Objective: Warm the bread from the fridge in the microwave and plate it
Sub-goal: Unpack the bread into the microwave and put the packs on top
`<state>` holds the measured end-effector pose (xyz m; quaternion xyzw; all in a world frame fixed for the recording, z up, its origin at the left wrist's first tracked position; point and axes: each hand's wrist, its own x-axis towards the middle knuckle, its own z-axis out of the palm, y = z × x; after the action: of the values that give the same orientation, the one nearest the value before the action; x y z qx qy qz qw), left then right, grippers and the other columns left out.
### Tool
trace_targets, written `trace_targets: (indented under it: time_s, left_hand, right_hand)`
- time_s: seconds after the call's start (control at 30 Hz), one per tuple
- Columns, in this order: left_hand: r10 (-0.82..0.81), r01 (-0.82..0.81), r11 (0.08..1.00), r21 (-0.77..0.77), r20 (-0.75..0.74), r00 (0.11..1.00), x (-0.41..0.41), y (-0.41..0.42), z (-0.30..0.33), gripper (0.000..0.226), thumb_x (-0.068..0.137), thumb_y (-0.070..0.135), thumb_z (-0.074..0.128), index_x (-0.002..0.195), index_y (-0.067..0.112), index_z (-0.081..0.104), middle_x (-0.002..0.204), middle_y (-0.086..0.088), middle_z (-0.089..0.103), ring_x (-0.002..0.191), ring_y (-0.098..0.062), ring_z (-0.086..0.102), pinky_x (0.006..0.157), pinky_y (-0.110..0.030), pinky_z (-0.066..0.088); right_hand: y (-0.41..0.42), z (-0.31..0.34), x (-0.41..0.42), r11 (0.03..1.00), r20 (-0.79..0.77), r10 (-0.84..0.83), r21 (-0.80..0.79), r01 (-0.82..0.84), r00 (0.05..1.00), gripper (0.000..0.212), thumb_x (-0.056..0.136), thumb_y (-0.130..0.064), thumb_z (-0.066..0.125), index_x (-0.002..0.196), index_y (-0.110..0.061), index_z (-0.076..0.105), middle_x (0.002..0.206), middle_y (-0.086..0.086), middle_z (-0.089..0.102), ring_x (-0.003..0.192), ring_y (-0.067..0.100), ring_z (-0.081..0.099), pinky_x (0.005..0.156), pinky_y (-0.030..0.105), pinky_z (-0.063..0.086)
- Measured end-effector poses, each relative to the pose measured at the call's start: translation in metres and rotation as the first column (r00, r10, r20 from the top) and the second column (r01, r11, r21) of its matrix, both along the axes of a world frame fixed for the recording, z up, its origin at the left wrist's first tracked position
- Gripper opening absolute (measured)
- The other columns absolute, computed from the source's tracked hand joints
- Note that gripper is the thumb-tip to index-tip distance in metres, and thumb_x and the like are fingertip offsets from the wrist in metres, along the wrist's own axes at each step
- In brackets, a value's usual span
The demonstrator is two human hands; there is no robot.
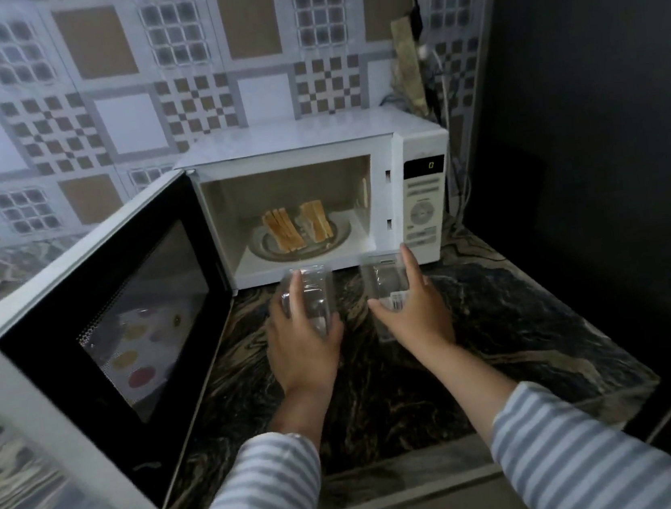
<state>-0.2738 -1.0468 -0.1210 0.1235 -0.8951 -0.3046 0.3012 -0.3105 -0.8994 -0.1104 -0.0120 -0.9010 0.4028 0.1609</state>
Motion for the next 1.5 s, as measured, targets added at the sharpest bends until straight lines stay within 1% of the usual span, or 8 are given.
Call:
trace_targets:
  time_s: [0.13,0.3,0.47,0.77,1.0,1.1,1.3,1.5]
  left_hand:
    - [-0.043,0.052,0.996,0.067,-0.131,0.99,-0.007,-0.007,0.041,0.081,0.079,0.035,0.07,0.146,0.039,0.024,0.147,-0.007,0.033,0.121,-0.03,0.048,0.088,-0.043,0.051]
    - [0.015,-0.025,0.998,-0.05,-0.198,0.98,-0.025,-0.022,0.11,0.082,0.083,0.048,0.063,0.147,0.043,0.012,0.151,-0.002,0.028,0.122,-0.029,0.045,0.088,-0.046,0.051]
    - [0.022,-0.035,0.997,-0.063,-0.194,0.981,-0.07,-0.031,0.165,0.083,0.085,0.046,0.062,0.147,0.044,0.007,0.154,-0.002,0.022,0.124,-0.031,0.044,0.088,-0.046,0.051]
    - [0.089,-0.093,0.994,-0.062,-0.053,0.995,-0.2,-0.047,0.236,0.084,0.087,0.049,0.058,0.149,0.039,0.003,0.155,-0.007,0.018,0.125,-0.035,0.046,0.087,-0.044,0.048]
    - [0.141,-0.127,0.987,-0.094,0.17,0.975,-0.278,-0.063,0.234,0.084,0.086,0.055,0.056,0.15,0.034,0.005,0.154,-0.009,0.023,0.126,-0.036,0.046,0.092,-0.044,0.045]
    - [0.147,-0.129,0.986,-0.107,0.19,0.971,-0.29,-0.063,0.226,0.084,0.086,0.055,0.056,0.15,0.035,0.006,0.154,-0.01,0.022,0.125,-0.037,0.047,0.091,-0.045,0.045]
    - [0.164,-0.146,0.984,-0.101,0.204,0.965,-0.301,-0.064,0.224,0.084,0.086,0.061,0.052,0.15,0.036,0.004,0.156,-0.011,0.019,0.129,-0.038,0.043,0.097,-0.049,0.042]
    - [0.201,-0.202,0.961,-0.188,-0.025,0.979,-0.279,-0.058,0.238,0.065,0.09,0.059,0.039,0.146,0.029,0.025,0.155,-0.006,0.025,0.137,-0.033,0.032,0.106,-0.052,0.03]
  right_hand:
    - [-0.008,0.042,0.002,1.0,-0.116,0.016,0.017,-0.014,0.993,0.085,0.083,-0.045,0.066,0.147,-0.049,0.01,0.14,0.007,0.044,0.117,0.027,0.053,0.083,0.034,0.049]
    - [-0.018,0.104,-0.017,0.998,-0.219,0.049,0.048,-0.039,0.975,0.085,0.084,-0.047,0.065,0.148,-0.047,0.009,0.145,0.004,0.041,0.122,0.027,0.051,0.085,0.036,0.049]
    - [-0.031,0.154,-0.061,0.998,-0.22,0.052,0.046,-0.043,0.974,0.086,0.082,-0.057,0.063,0.147,-0.048,0.008,0.14,0.005,0.046,0.114,0.026,0.056,0.071,0.032,0.046]
    - [-0.054,0.233,-0.192,0.991,-0.144,0.103,0.098,-0.089,0.984,0.086,0.084,-0.054,0.063,0.149,-0.042,0.007,0.147,0.004,0.043,0.123,0.03,0.052,0.078,0.036,0.048]
    - [-0.071,0.224,-0.276,0.985,-0.039,0.101,0.146,-0.094,0.994,0.086,0.085,-0.053,0.063,0.15,-0.04,0.008,0.151,0.005,0.037,0.126,0.031,0.05,0.077,0.034,0.044]
    - [-0.078,0.214,-0.292,0.977,-0.021,0.102,0.189,-0.096,0.995,0.089,0.082,-0.057,0.063,0.149,-0.042,0.007,0.152,0.005,0.036,0.128,0.033,0.048,0.09,0.042,0.048]
    - [-0.08,0.216,-0.3,0.968,0.0,0.105,0.229,-0.102,0.994,0.091,0.082,-0.061,0.06,0.149,-0.043,0.001,0.155,0.005,0.031,0.132,0.033,0.044,0.093,0.042,0.047]
    - [-0.069,0.223,-0.285,0.965,-0.009,0.151,0.217,-0.146,0.988,0.088,0.083,-0.064,0.055,0.15,-0.041,0.003,0.157,0.005,0.026,0.136,0.033,0.038,0.096,0.043,0.045]
